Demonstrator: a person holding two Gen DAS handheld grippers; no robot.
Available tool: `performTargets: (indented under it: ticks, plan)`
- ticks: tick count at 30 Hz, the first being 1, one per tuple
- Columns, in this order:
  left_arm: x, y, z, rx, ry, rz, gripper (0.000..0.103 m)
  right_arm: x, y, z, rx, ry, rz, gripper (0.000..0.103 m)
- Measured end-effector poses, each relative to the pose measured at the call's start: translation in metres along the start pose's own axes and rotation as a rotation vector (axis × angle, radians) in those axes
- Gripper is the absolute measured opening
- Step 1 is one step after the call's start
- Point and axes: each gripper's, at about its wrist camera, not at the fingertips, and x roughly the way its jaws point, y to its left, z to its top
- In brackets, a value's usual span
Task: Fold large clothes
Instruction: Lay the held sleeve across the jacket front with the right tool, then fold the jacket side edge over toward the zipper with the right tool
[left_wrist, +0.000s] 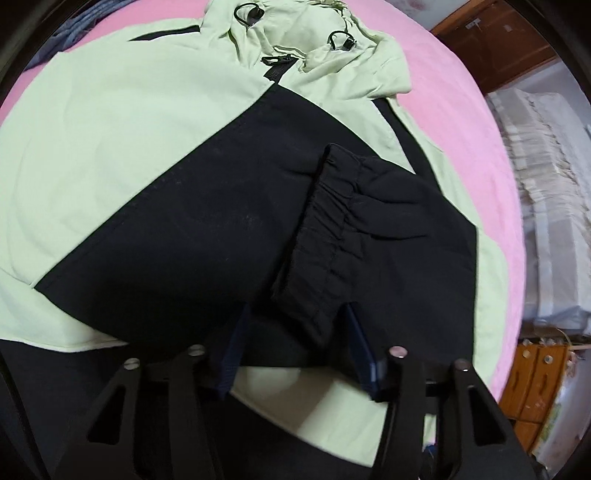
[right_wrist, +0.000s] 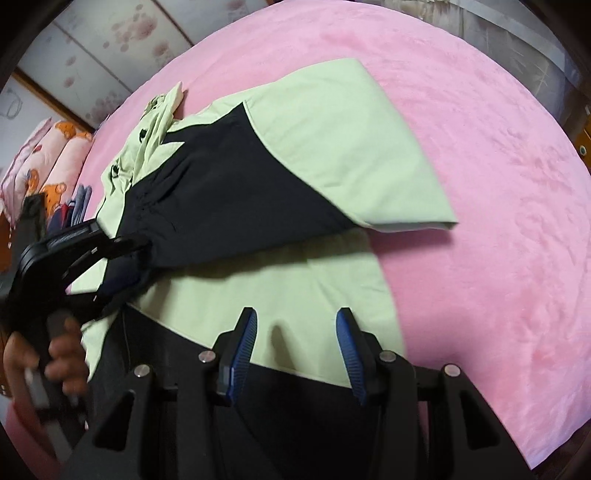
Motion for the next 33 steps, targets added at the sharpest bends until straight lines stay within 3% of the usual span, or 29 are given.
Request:
performTargets:
  ticks: [4,5,8,11,15,18,24,29,33]
  plan:
    - [0.003,-0.016,0.003,0.011,-0.050,0.017,0.024,-0.003,-0.012,0.001,-0.044,0.004,-0.028,0.045]
    - [0.004,-0.020,0.004,0.016,-0.057,0.029,0.013,-0.003,-0.016,0.002,-0.048,0.000,-0.030,0.045]
    - [0.001,-0.031,0.006,0.012,-0.084,0.052,0.011,-0.002,-0.030,0.007,-0.035,-0.022,-0.041,0.045]
    - [-0.015,-0.040,0.008,-0.004,-0.140,0.019,0.009,0.005,-0.042,0.014,0.003,-0.028,-0.038,0.045]
    - [-0.040,-0.057,0.022,-0.028,-0.214,-0.068,0.008,0.014,-0.046,0.022,0.027,-0.048,-0.038,0.045]
    - [-0.066,-0.068,0.041,-0.009,-0.279,-0.136,0.008,0.021,-0.037,0.030,-0.028,-0.082,-0.066,0.045]
    - [-0.127,-0.093,0.081,0.025,-0.458,-0.215,0.007,0.033,-0.021,0.051,-0.065,-0.143,-0.052,0.045]
    - [-0.166,-0.076,0.102,0.054,-0.573,-0.139,0.007,0.038,-0.011,0.063,-0.128,-0.172,-0.086,0.045]
    - [-0.167,-0.042,0.105,-0.007,-0.567,-0.070,0.007,0.035,-0.009,0.059,-0.173,-0.178,-0.097,0.045]
